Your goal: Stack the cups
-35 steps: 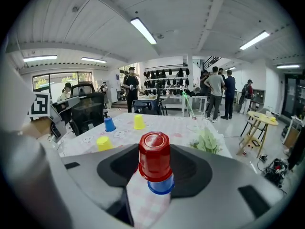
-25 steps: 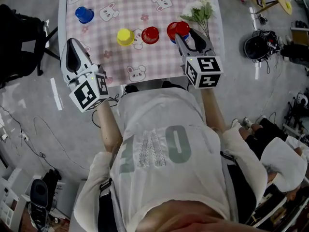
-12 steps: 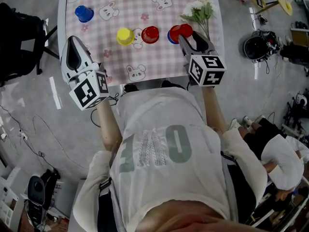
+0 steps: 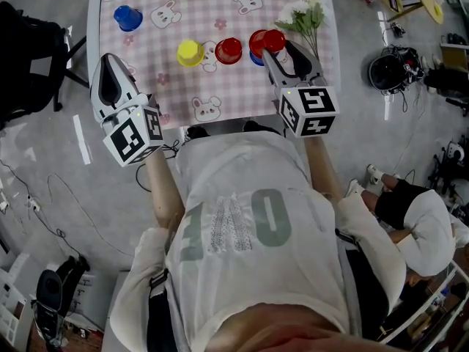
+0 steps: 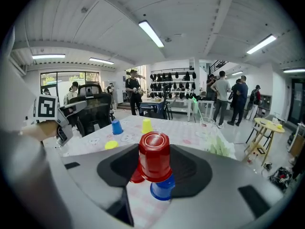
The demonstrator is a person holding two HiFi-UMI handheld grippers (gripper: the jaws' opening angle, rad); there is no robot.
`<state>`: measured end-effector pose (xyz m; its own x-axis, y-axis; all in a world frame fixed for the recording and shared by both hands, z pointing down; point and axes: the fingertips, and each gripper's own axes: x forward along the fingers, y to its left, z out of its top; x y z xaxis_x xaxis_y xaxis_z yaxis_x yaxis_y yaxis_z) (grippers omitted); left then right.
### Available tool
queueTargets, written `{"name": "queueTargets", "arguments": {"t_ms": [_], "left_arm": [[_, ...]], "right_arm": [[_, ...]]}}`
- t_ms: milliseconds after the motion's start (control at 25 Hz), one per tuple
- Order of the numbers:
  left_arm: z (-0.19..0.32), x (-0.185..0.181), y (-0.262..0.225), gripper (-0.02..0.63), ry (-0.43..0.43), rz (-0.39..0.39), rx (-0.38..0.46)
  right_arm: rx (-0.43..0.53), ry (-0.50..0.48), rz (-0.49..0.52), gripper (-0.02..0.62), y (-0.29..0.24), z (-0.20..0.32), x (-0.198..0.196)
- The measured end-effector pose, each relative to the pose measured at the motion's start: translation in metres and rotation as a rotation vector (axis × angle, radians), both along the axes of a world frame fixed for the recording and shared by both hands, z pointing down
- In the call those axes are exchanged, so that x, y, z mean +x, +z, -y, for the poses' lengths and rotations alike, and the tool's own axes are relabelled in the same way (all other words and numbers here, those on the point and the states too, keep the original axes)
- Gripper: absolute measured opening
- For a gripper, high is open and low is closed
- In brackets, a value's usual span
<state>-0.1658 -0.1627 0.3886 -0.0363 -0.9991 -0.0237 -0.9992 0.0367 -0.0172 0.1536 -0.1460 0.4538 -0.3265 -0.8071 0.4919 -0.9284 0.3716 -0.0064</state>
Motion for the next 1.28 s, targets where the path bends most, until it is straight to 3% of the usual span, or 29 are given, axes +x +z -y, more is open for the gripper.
{"name": "queueTargets", "arguments": {"t_ms": [520,920,1120,1280], "left_arm": [[-0.006,-0.013,0.009,0.029,-0.027,-0.022,-0.022],[-0.010,-0.016,0.010,0.029,-0.034,-0.022,-0.015],[-0.011,-0.015,0.010,0.029,-0.027,-0.028,-0.009],[-0.012,-0.018,0.009,0.029,-0.023,-0.032,-0.007]], "right_arm": [[-0.071,-0.049,0.011,0.212,0.014,0.002,-0.022],[-0.061,-0.065,0.013,0.212,0.015,-0.001,-0.024],[-0.007,-0.054,0.018,0.212,-0.003,-0.002,-0.027],[0.093,-0.081,0.056,0.212,-0.045,-0.006,-0.053]]}}
